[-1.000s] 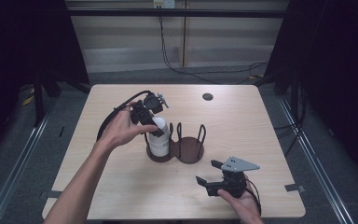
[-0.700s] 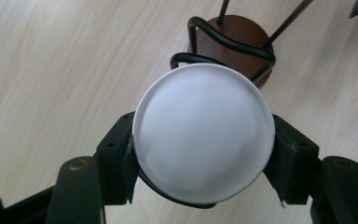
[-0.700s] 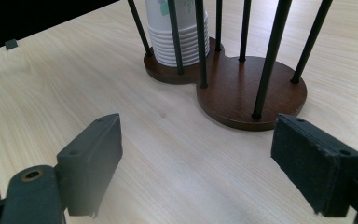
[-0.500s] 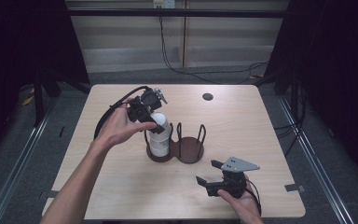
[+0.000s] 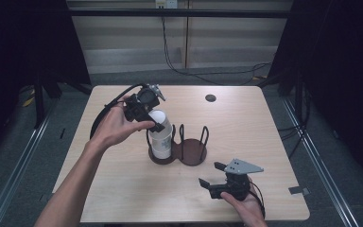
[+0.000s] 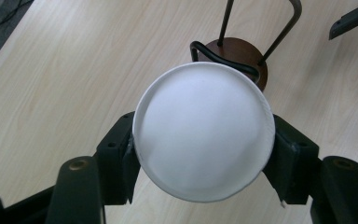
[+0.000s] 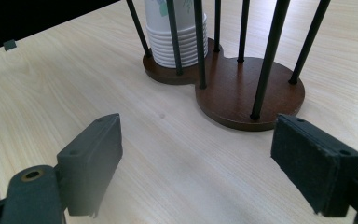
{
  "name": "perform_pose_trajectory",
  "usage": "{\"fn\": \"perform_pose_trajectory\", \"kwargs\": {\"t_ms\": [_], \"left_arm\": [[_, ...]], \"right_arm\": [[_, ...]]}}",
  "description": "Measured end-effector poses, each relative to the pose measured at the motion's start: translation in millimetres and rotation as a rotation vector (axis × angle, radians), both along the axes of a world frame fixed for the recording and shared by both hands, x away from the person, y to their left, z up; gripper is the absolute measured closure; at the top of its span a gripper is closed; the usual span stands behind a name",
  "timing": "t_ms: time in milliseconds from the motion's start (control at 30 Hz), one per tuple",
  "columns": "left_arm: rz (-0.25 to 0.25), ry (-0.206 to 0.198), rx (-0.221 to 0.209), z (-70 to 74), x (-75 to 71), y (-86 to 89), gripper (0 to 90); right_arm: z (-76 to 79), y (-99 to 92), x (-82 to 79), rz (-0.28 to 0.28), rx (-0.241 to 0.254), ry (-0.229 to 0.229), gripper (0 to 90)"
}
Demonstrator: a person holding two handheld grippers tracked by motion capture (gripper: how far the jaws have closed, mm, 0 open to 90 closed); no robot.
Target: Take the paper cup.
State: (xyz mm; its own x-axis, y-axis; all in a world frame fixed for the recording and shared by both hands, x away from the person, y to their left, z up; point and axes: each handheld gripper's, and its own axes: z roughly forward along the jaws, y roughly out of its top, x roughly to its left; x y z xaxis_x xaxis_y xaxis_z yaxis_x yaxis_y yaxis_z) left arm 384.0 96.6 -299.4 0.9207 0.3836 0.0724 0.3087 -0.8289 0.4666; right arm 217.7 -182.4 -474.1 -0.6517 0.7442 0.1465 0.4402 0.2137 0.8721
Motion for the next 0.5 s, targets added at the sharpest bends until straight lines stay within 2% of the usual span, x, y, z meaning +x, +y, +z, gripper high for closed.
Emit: {"fn": "perform_pose_trajectory", "kwargs": {"t_ms": [200,367,433,500], "left_arm": [[0.014,0.011,-0.062,2.8,-1.2,6.8,36.2],[0.021,0.003,-0.109,4.9,-3.0,15.3,36.2],[0.043,0.012,-0.149,5.3,-2.6,20.1,36.2],[0.052,0.011,-0.17,5.6,-2.4,24.7,36.2]], "right_arm": [[-0.1,0.2,0.1,0.0,-0.002,0.001,15.9],[-0.2,-0.1,0.4,-0.001,-0.001,0.002,16.0],[-0.1,-0.2,0.5,-0.001,-0.002,0.0,15.9],[-0.2,-0.1,0.3,-0.002,-0.001,0.001,16.0]]}}
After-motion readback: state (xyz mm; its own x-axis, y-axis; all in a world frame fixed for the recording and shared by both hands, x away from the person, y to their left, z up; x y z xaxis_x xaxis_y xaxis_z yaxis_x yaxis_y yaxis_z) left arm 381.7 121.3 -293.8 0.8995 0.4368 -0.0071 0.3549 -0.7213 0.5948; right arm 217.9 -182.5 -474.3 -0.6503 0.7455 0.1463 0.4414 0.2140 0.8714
